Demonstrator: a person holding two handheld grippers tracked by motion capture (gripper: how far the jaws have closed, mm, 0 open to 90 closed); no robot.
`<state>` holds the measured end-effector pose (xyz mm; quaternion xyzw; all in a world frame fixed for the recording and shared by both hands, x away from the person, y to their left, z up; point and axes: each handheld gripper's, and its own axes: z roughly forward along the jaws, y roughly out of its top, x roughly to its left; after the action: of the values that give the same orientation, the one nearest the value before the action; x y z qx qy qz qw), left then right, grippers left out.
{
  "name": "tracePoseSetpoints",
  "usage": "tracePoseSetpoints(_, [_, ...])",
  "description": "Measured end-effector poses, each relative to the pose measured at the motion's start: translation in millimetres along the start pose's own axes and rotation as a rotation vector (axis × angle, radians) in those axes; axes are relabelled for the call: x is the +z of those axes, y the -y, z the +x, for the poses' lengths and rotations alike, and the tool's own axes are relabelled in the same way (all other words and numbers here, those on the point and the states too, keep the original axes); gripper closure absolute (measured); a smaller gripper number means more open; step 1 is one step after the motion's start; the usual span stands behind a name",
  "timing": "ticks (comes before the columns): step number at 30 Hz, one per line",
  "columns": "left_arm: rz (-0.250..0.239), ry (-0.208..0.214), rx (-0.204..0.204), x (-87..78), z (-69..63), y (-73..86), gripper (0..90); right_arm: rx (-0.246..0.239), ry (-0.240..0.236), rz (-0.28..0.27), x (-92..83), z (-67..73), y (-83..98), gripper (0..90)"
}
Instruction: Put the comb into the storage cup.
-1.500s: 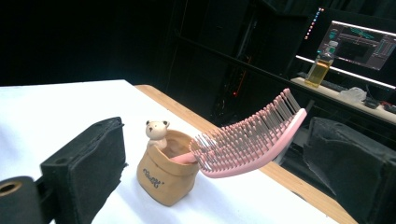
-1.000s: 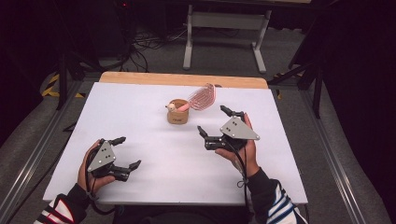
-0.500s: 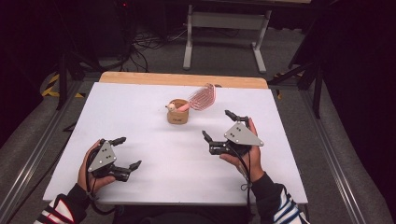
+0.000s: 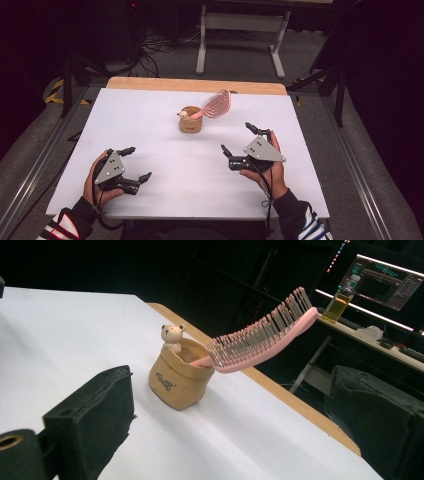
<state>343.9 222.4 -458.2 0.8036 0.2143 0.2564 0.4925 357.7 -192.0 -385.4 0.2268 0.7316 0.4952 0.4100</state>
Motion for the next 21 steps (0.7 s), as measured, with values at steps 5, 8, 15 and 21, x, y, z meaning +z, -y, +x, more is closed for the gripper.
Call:
tracePoseSetpoints(5, [-0.002, -0.001, 0.006, -0.1, -0.2, -0.2, 5.8, 0.003, 0.004, 0.011, -2.6, -1.4, 5.2, 5.9])
tracePoseSetpoints(8, [-0.004, -0.001, 0.003, -0.2, -0.7, -0.4, 5.8, 0.002, 0.003, 0.020, -4.8, -1.1, 8.4, 5.9])
tracePoseSetpoints(15, [-0.001, 0.002, 0.007, 0.2, -1.0, -0.6, 5.7, -0.006, 0.010, 0.036, -9.6, -1.0, 16.4, 5.9])
tracePoseSetpoints(21, [0.002, 0.003, 0.007, 0.6, -1.5, -0.5, 5.7, -0.007, 0.004, 0.049, -13.6, -2.0, 23.7, 5.9])
